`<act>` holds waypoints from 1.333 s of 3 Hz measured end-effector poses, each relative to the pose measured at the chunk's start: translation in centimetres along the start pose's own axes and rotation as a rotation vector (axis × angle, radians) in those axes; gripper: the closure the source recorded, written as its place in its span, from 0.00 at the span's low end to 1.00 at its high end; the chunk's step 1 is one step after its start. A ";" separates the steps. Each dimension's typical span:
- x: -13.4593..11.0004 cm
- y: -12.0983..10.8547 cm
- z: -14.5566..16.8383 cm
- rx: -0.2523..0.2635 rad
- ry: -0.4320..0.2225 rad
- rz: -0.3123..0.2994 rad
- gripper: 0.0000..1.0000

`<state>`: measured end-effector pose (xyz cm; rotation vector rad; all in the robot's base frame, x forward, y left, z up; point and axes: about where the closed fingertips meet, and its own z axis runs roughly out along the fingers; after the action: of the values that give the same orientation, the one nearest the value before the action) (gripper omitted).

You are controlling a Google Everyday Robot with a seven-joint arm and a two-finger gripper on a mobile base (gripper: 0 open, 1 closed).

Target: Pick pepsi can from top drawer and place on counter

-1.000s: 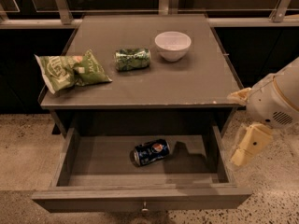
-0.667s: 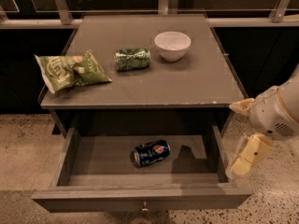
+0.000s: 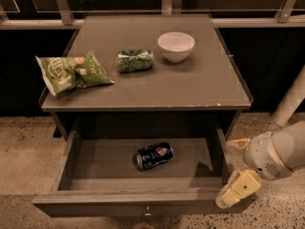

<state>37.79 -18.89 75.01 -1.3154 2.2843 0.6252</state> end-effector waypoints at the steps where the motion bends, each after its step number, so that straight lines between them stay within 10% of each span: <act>1: 0.1 -2.0 4.5 -0.007 -0.034 0.006 0.00; 4: -2.1 -4.8 8.6 -0.030 -0.069 -0.058 0.00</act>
Offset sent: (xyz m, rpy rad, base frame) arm 0.0205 0.0144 -0.0363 0.0308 -0.0064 -0.0071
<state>44.16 -14.64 68.45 -1.3479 2.1822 0.6770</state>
